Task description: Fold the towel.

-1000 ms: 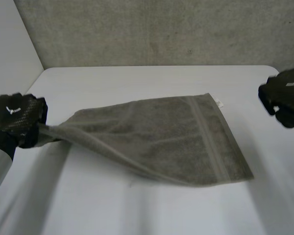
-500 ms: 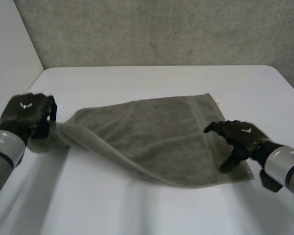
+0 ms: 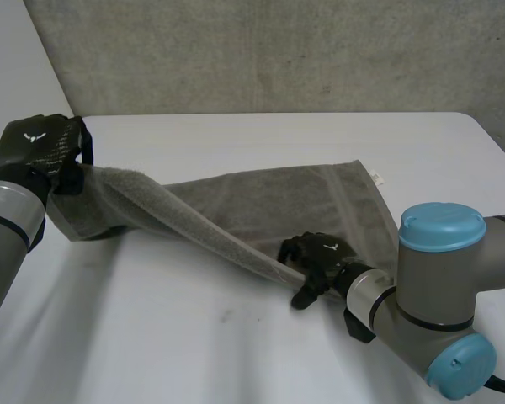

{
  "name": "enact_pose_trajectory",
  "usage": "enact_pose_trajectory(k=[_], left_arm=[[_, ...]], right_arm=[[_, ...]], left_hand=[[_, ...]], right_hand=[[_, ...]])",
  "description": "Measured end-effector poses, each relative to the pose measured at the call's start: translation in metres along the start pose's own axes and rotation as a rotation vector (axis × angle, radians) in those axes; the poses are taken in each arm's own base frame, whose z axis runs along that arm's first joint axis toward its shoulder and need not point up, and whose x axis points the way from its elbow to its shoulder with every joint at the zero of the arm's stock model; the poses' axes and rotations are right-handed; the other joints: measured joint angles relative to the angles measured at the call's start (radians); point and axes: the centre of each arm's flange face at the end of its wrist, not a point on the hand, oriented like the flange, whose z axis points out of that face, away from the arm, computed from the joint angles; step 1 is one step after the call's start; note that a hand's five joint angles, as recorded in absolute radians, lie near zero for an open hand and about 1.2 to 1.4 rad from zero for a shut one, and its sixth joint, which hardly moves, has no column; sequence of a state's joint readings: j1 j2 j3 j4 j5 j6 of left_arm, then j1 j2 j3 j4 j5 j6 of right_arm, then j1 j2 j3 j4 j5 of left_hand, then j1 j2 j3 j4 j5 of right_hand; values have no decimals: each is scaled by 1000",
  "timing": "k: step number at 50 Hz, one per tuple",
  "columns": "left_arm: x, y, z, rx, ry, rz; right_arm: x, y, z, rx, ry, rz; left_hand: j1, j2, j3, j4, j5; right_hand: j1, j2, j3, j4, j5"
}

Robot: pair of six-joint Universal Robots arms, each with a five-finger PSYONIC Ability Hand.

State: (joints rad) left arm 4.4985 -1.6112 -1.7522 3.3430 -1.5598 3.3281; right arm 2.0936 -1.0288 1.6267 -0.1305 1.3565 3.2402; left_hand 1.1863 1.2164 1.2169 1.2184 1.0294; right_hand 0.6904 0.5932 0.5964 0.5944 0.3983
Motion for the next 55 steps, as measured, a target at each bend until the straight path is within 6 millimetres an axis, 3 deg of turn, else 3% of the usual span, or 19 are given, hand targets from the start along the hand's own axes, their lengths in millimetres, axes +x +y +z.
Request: enact_pose_trajectory(k=[5, 9, 15, 22, 25, 27, 35, 40, 46, 49, 55], left_arm=[[-2, 2, 0, -6, -8, -2], [-4, 3, 1, -10, -15, -2], [-7, 6, 2, -17, -24, -2], [-8, 8, 2, -25, -26, -2], [-7, 10, 1, -31, -24, -2], [-7, 12, -1, -39, -23, -2], [-1, 29, -14, -100, -5, -2], [3, 45, -34, -162, 13, 3], [7, 59, -66, -225, 31, 7], [10, 66, -87, -253, 41, 7], [12, 75, -108, -274, 48, 11]], right_arm=[[20, -2, 2, 9, 74, -42], [51, -11, -2, 26, 163, -70], [88, -23, -11, 47, 253, -69], [115, -26, -16, 46, 308, -48], [121, -25, -18, 41, 308, -42], [125, -24, -19, 37, 299, -38], [129, -37, -32, 47, 230, -80], [128, -59, -58, 29, 228, -205], [131, -70, -91, -72, 262, -381], [124, -76, -112, -146, 261, -475], [103, -89, -143, -183, 248, -591]], left_hand=[[0, 0, 0, 0, 0], [0, 0, 0, 0, 0], [0, 0, 0, 0, 0], [0, 0, 0, 0, 0], [0, 0, 0, 0, 0], [0, 0, 0, 0, 0], [0, 0, 0, 0, 0], [0, 0, 0, 0, 0], [0, 0, 0, 0, 0], [-1, 0, 0, 0, 0], [-1, 0, 0, 0, 0]], right_hand=[[162, 150, 145, 146, 136], [258, 237, 233, 235, 221], [277, 253, 249, 252, 235], [325, 293, 290, 294, 273], [608, 537, 531, 534, 509], [663, 586, 580, 584, 566], [675, 591, 589, 597, 588], [678, 591, 589, 598, 591], [678, 591, 589, 598, 592], [678, 591, 589, 598, 592], [678, 591, 589, 598, 593]])
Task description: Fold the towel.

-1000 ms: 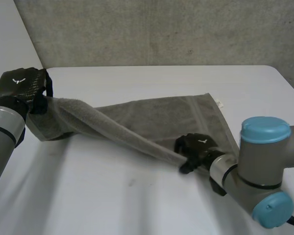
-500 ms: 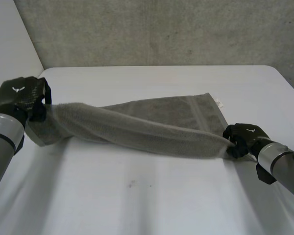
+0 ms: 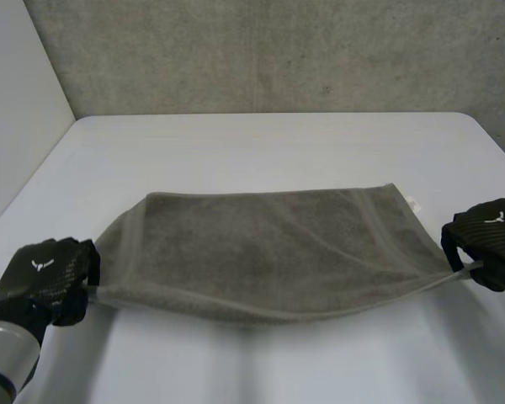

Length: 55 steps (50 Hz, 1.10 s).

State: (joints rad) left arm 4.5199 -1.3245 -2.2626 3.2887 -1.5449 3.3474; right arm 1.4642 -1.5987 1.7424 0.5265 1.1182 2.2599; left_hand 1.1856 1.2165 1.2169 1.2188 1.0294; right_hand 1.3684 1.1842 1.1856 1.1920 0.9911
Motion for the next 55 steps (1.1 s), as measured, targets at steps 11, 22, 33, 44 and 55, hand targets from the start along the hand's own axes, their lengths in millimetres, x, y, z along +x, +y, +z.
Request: enact_pose_trajectory(k=[11, 22, 33, 44, 55], left_arm=[[-2, 2, 7, 13, -11, 2], [-6, -8, 49, 59, -25, 4], [-4, 4, 119, -3, -10, 10], [-5, -5, 175, 82, -22, 14], [2, -7, 220, 163, -22, 20]], right_arm=[[10, -9, 1, 31, 35, -59], [4, -3, 64, 22, 10, -6], [11, -14, 125, 134, 95, 30], [16, -24, 180, 248, 187, 16], [23, -21, 225, 288, 264, -5]], left_hand=[[0, 0, 0, 0, 0], [0, 0, 0, 0, 0], [0, 0, 0, 0, 0], [0, 0, 0, 0, 0], [0, 0, 0, 0, 0]], right_hand=[[0, 0, 3, 0, 1], [4, 0, 3, 1, 1], [5, 0, 3, 1, 2], [5, 0, 3, 1, 2], [5, 0, 3, 1, 3]])
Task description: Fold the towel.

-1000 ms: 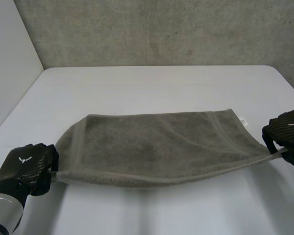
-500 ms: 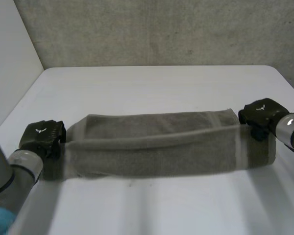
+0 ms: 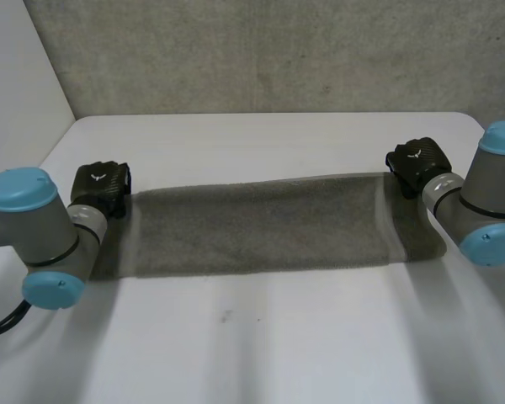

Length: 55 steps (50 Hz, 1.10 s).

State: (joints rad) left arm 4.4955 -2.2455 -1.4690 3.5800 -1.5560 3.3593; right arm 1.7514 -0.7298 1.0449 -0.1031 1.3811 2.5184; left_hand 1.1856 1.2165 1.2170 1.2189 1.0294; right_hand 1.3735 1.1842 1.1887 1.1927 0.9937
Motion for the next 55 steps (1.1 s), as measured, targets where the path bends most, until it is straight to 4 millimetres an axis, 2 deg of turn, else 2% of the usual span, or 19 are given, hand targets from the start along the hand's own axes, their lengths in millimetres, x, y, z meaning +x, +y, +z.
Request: enact_pose_trajectory(k=[6, 7, 8, 9, 10, 11, 12, 13, 18, 22, 23, 25, 31, 32, 34, 36, 41, 47, 55], left_arm=[[5, 7, 9, -2, 12, 1], [6, 8, 10, -3, 14, 1], [7, 9, 10, -3, 17, 1], [8, 10, 11, -2, 20, 1], [9, 10, 11, -2, 21, 0], [9, 9, 11, 2, 24, -1], [9, 9, 11, 2, 24, -1], [10, 6, 11, 9, 25, -4], [8, -12, 7, 49, 20, -11], [0, -39, -9, 98, 0, -15], [0, -39, -9, 98, 0, -15], [-7, -54, -24, 122, -14, -16], [-13, -63, -60, 123, -24, -18], [-13, -62, -71, 117, -25, -18], [-13, -61, -78, 114, -25, -19], [-13, -57, -93, 111, -25, -24], [-11, -49, -107, 124, -24, -46], [-9, -42, -112, 150, -24, -81], [-8, -38, -112, 157, -25, -95]], right_arm=[[-3, 11, 15, -7, 10, -3], [-4, 12, 16, -8, 13, -3], [-4, 13, 18, -9, 17, -4], [-4, 14, 21, -11, 28, -5], [-4, 14, 21, -12, 32, -5], [-4, 13, 22, -11, 46, -5], [-4, 13, 22, -11, 46, -5], [-1, 9, 23, -3, 69, -5], [11, -13, 18, 43, 126, 6], [27, -40, 0, 89, 162, 39], [27, -40, 0, 89, 162, 39], [37, -57, -21, 111, 172, 66], [36, -68, -62, 82, 125, 94], [31, -65, -75, 47, 91, 102], [30, -62, -80, 29, 75, 107], [24, -46, -97, -57, 16, 130], [16, -15, -113, -159, -56, 174], [14, 13, -115, -185, -84, 206], [15, 42, -100, -160, -70, 218]], left_hand=[[0, 0, 0, 0, 0], [-22, -69, -60, -63, -38], [-139, -181, -181, -184, -143], [-371, -356, -351, -357, -341], [-455, -458, -427, -435, -418], [-539, -534, -525, -511, -494], [-539, -534, -525, -511, -494], [-857, -886, -887, -889, -860], [-963, -1008, -1004, -1008, -973], [-990, -1035, -1034, -1036, -994], [-990, -1035, -1034, -1036, -994], [-996, -1041, -1041, -1042, -997], [-999, -1045, -1045, -1046, -999], [-1003, -1048, -1046, -1048, -1000], [-1004, -1048, -1048, -1049, -1001], [-1004, -1049, -1048, -1050, -1001], [-1004, -1050, -1048, -1051, -1001], [-1004, -1051, -1048, -1051, -1001], [-1004, -1051, -1048, -1051, -1001]], right_hand=[[2, 4, -1, 1, 0], [2, 4, 0, 4, 0], [-194, -185, -190, -170, -159], [-481, -468, -469, -446, -417], [-541, -527, -528, -505, -475], [-823, -773, -776, -770, -738], [-823, -773, -776, -770, -738], [-1052, -916, -928, -923, -884], [-1159, -951, -971, -954, -920], [-1159, -951, -971, -954, -920], [-1159, -951, -971, -954, -920], [-1159, -951, -971, -954, -920], [-1163, -951, -971, -954, -920], [-1163, -951, -971, -954, -921], [-1165, -951, -971, -954, -923], [-1140, -951, -969, -954, -923], [-888, -783, -773, -780, -766], [-826, -725, -720, -723, -714], [-738, -639, -638, -646, -642]])
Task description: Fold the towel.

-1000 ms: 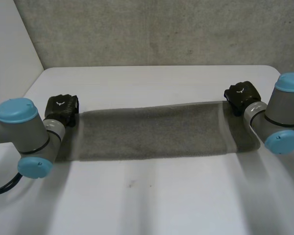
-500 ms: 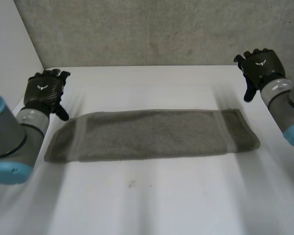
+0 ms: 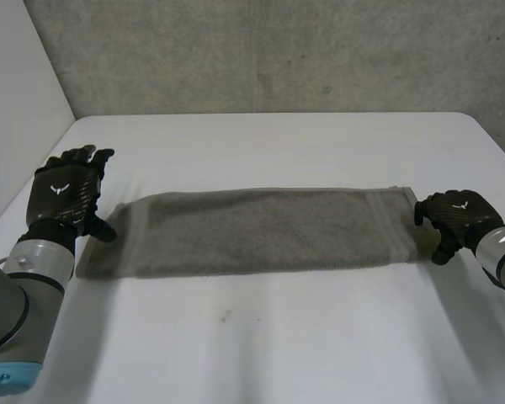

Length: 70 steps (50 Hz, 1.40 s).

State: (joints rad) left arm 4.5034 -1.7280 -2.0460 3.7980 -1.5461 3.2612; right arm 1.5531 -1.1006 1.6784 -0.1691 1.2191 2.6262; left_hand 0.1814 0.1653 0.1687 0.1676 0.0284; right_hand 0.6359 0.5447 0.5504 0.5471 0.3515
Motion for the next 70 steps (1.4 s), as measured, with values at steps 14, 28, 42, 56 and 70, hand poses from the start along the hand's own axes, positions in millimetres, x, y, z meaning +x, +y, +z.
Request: enact_pose_trajectory(k=[14, 28, 42, 56, 70], left_arm=[[0, 2, -1, -9, 0, 1], [0, 4, -2, -16, 1, 1], [0, 4, -3, -17, 0, 1], [-1, 4, -3, -19, -3, 1], [-1, 4, -3, -18, -5, -1]], right_arm=[[4, 16, 17, -2, 6, 6], [8, 25, 28, -19, 17, 14], [106, 21, 15, -32, 291, 35], [123, -28, 13, 48, 301, -7], [-105, -142, 3, 372, -233, 40]], left_hand=[[0, 0, 0, 0, 0], [0, 0, 0, 0, 0], [0, 0, 0, 0, 0], [0, 0, 0, 0, 0], [0, 0, 0, -1, 0]], right_hand=[[67, 54, 57, 59, 58], [686, 632, 634, 643, 617], [716, 634, 634, 645, 629], [724, 639, 634, 646, 635], [726, 642, 638, 649, 637]])
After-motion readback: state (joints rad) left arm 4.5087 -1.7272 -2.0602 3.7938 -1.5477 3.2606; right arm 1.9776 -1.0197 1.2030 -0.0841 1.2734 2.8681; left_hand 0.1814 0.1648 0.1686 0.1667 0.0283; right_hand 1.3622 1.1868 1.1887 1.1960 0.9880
